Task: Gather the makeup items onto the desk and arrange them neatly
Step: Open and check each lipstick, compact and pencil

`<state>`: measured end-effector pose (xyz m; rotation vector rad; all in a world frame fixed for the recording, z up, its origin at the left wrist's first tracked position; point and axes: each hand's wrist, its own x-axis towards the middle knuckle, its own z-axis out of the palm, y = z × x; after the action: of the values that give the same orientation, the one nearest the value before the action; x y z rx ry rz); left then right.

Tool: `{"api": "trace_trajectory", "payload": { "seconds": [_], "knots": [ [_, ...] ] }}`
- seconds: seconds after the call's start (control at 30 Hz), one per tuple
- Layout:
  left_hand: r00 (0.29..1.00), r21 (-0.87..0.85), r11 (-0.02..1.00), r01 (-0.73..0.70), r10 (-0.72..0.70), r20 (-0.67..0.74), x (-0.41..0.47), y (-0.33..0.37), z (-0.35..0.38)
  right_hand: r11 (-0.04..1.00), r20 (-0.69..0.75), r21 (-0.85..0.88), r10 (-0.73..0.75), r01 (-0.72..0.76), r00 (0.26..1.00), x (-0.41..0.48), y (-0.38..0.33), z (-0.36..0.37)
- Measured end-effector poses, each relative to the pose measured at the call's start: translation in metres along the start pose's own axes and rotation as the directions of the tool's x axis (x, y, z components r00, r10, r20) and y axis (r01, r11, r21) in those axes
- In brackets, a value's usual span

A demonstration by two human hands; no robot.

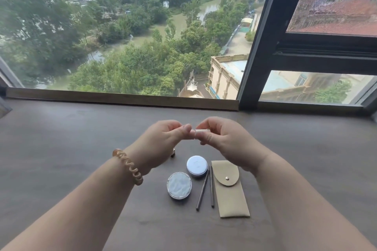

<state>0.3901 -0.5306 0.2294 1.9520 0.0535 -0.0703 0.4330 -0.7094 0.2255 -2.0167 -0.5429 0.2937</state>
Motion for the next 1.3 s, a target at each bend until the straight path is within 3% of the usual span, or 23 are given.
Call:
{"api": "trace_trajectory", "payload": {
  "seconds": [0.1, 0.17, 0.23, 0.27, 0.33, 0.43, 0.6, 0.7, 0.8, 0.9, 1.1, 1.2, 1.3],
  "knots": [
    [0.999, 0.036, 0.999, 0.036, -0.037, 0.031, 0.002, -0.012, -0.002, 0.984, 0.025, -0.179, -0.011, 0.015, 1.0, 0.007, 0.003, 0.009],
    [0.995, 0.052, 0.995, 0.085, -0.087, 0.04, 0.004, -0.023, -0.005, 0.922, 0.031, -0.385, -0.03, 0.039, 0.999, 0.012, 0.011, 0.013],
    [0.986, -0.064, 0.985, 0.159, -0.162, -0.038, 0.009, -0.039, -0.016, 0.83, -0.079, -0.558, -0.051, -0.002, 0.996, 0.018, 0.026, 0.012],
    [0.971, -0.174, 0.964, 0.2, -0.218, -0.096, 0.012, -0.048, -0.024, 0.847, -0.17, -0.527, -0.026, -0.069, 0.985, 0.02, 0.034, 0.008],
    [0.924, -0.403, 0.876, 0.266, -0.35, -0.151, 0.016, -0.066, -0.043, 0.948, -0.3, -0.247, 0.121, -0.2, 0.946, 0.024, 0.054, 0.002],
    [0.885, -0.626, 0.715, 0.31, -0.458, -0.086, 0.022, -0.092, -0.054, 0.95, -0.309, 0.038, 0.307, -0.311, 0.9, 0.036, 0.086, 0.012],
    [0.855, -0.721, 0.6, 0.347, -0.518, -0.02, 0.034, -0.136, -0.029, 0.902, -0.333, 0.04, 0.418, -0.431, 0.845, 0.064, 0.128, 0.056],
    [0.886, -0.634, 0.69, 0.35, -0.464, -0.016, 0.042, -0.149, -0.004, 0.882, -0.317, 0.033, 0.455, -0.47, 0.832, 0.083, 0.147, 0.075],
    [0.918, -0.332, 0.891, 0.308, -0.37, -0.143, 0.062, -0.16, 0.02, 0.869, -0.343, -0.055, 0.446, -0.491, 0.827, 0.102, 0.158, 0.086],
    [0.939, -0.011, 0.97, 0.241, -0.236, -0.25, 0.084, -0.173, 0.035, 0.854, -0.381, -0.164, 0.407, -0.494, 0.83, 0.118, 0.169, 0.095],
    [0.926, 0.295, 0.911, 0.289, -0.189, -0.325, 0.092, -0.205, 0.048, 0.85, -0.269, -0.322, 0.34, -0.417, 0.901, 0.132, 0.187, 0.118],
    [0.908, 0.34, 0.872, 0.353, -0.231, -0.35, 0.089, -0.218, 0.048, 0.82, -0.165, -0.477, 0.27, -0.316, 0.949, 0.13, 0.189, 0.128],
    [0.898, 0.356, 0.848, 0.392, -0.268, -0.35, 0.088, -0.224, 0.047, 0.805, -0.124, -0.527, 0.242, -0.271, 0.962, 0.13, 0.19, 0.133]
  ]
}}
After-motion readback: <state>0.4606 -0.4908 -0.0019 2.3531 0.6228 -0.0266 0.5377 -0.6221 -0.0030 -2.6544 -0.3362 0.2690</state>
